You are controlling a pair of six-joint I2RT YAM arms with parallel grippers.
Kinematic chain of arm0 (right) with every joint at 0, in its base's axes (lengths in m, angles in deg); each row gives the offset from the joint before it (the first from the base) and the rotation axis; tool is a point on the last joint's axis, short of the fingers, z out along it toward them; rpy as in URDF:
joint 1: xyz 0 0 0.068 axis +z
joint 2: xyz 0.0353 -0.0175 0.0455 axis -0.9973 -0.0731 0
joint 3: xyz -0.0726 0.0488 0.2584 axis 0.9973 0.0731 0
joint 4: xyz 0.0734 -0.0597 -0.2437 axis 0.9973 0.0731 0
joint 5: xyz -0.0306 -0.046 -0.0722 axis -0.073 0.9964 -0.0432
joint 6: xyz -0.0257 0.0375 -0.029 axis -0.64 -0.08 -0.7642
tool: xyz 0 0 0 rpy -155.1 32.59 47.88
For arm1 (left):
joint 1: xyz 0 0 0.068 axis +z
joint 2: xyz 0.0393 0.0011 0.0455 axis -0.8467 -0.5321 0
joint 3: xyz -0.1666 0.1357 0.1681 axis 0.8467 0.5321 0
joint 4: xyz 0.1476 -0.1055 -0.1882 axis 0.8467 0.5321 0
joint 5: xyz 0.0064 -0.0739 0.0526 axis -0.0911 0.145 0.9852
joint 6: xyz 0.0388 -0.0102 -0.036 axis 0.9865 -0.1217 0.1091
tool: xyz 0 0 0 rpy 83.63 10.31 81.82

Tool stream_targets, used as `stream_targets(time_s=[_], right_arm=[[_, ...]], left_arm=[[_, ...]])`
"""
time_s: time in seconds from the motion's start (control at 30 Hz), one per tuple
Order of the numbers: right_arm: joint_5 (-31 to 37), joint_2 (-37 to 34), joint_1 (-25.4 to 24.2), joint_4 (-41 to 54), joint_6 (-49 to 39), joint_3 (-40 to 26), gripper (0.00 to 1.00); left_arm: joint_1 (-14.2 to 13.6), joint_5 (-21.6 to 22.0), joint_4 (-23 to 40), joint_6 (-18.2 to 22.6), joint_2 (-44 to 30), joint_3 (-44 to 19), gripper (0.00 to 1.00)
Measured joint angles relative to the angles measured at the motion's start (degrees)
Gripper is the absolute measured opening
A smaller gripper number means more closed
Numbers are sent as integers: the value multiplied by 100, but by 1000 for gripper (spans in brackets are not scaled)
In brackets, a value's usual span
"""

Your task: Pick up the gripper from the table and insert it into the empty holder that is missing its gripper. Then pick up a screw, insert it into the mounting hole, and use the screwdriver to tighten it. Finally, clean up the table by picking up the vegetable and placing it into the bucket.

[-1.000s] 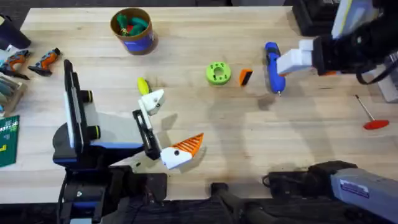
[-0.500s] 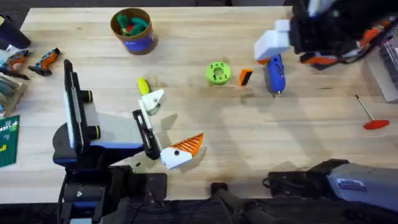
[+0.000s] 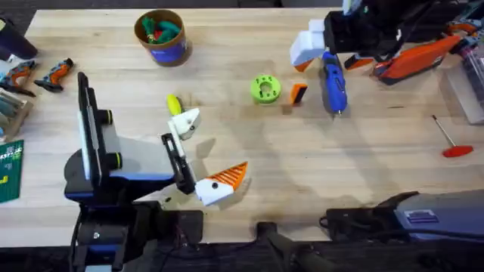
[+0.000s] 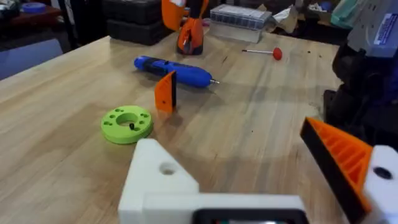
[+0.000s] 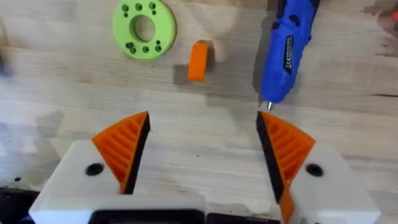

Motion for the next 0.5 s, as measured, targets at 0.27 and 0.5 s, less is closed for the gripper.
stream_targets(time_s=[0.27, 0.5], right_arm=[[2, -351, 0, -12, 32, -31, 991], [2, -984, 0, -81, 200, -37, 989]], left_arm=[[0, 0, 0, 0, 0, 0, 985], [0, 0, 0, 0, 0, 0, 985]])
